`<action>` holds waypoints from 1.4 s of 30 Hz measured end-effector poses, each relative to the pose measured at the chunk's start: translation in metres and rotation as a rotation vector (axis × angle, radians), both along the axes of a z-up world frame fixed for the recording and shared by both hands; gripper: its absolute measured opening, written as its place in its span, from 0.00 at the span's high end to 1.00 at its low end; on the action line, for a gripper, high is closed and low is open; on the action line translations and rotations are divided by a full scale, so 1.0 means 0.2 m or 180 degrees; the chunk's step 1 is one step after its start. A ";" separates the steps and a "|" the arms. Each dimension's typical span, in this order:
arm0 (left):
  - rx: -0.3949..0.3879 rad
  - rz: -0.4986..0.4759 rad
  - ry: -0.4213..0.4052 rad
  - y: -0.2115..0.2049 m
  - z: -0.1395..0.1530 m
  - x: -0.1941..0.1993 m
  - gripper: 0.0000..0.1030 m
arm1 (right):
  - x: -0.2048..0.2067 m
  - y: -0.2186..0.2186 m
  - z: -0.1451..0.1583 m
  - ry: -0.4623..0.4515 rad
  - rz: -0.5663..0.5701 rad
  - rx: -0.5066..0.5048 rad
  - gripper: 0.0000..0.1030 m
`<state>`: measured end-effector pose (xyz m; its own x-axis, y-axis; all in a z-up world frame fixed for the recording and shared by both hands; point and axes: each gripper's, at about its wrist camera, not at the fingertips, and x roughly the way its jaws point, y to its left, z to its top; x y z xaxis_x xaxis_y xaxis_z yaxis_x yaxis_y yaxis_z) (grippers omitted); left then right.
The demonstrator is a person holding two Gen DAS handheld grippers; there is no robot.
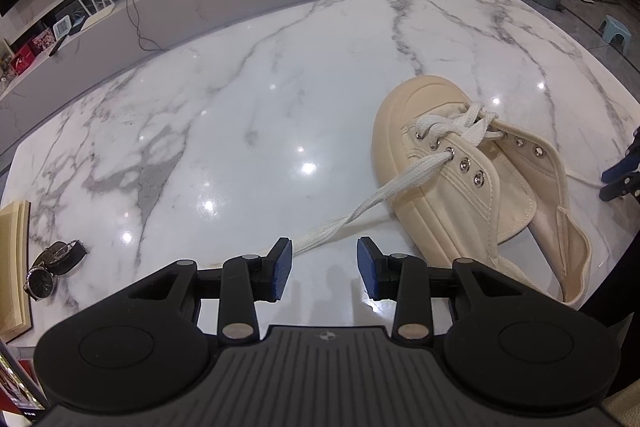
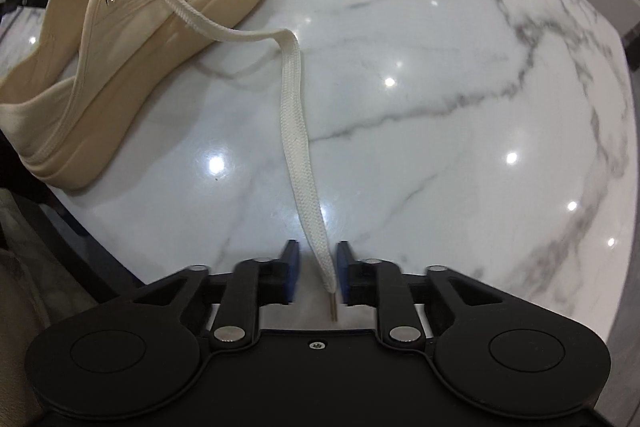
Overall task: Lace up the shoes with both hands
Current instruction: 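Carry the lace tip to the next sneaker eyelet with the right gripper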
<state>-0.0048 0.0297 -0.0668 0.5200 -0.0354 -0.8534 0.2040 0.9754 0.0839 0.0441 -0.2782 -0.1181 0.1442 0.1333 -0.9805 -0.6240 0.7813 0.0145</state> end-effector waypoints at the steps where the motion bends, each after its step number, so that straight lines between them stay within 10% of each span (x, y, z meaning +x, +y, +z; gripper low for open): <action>1: -0.0001 -0.0011 -0.0006 0.00 0.00 0.00 0.67 | -0.01 0.00 0.00 -0.0013 -0.0018 -0.0002 0.99; 21: 0.0050 -0.0257 -0.0118 -0.06 0.09 -0.03 0.67 | -0.05 0.48 0.51 -0.0723 0.0830 0.0506 1.00; 42: -0.0070 -0.0930 -0.0175 -0.21 0.08 -0.16 0.67 | 0.01 0.68 0.56 -0.0694 0.0919 0.1125 0.89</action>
